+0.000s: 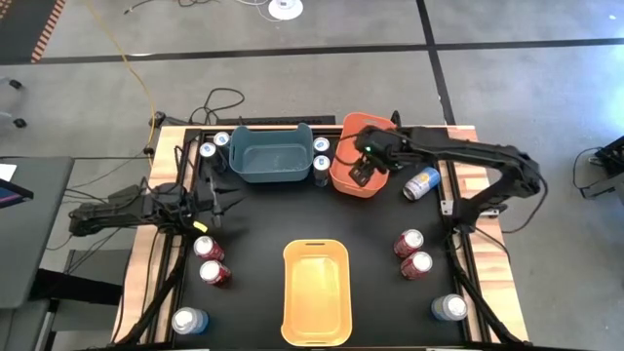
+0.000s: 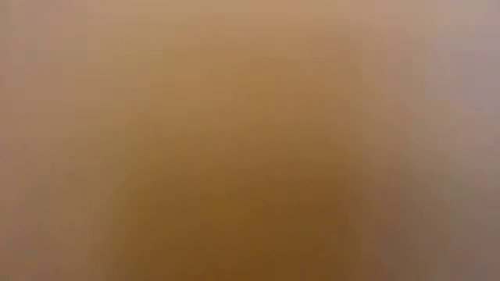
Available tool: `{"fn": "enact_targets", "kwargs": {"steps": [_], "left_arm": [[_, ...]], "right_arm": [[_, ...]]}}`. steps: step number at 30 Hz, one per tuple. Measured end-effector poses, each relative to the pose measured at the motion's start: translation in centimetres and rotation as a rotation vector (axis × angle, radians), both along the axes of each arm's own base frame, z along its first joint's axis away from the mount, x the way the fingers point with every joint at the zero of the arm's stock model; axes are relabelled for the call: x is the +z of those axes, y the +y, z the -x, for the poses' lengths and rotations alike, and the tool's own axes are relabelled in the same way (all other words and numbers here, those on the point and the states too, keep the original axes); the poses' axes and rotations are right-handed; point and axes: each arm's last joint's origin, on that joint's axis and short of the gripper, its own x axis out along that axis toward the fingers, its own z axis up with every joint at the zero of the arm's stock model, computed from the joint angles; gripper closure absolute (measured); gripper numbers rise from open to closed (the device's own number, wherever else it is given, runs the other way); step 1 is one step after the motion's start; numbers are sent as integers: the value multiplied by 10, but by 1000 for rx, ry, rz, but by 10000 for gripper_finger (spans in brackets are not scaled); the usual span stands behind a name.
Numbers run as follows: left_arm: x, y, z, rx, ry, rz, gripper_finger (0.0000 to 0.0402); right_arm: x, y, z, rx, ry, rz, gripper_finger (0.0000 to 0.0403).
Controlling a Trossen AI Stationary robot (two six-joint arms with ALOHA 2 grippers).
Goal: Sort soda cans
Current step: Put the blue white soda can into the yellow bin
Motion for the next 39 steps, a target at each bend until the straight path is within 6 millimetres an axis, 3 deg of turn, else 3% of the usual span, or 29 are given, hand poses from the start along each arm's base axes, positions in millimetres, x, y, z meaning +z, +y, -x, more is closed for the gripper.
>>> {"fn": "enact_targets", "kwargs": {"steps": [6,10,14,18,24,30,36,39], "left_arm": [[-3,0,-7,-7,32,11,200],[-6,1,-11,-3,69,14,171],[-10,1,-12,-2,123,11,164],[-12,1,-13,-3,162,8,164],[-9,1,-12,2,170,18,164],[39,5,-6,156,65,73,164],[55,8,-16,235,53,126,164],[53,7,-25,168,104,99,164]], "right_arm": [[4,10,-30,78,-176,77,157],[-13,3,-56,81,-214,102,156],[-26,-2,-65,80,-179,102,146],[-23,11,-59,97,-149,83,143],[3,62,-47,237,-240,81,143],[16,90,-34,164,-275,195,143],[9,106,-19,47,-193,254,143],[2,109,-9,-11,-122,224,143]]}}
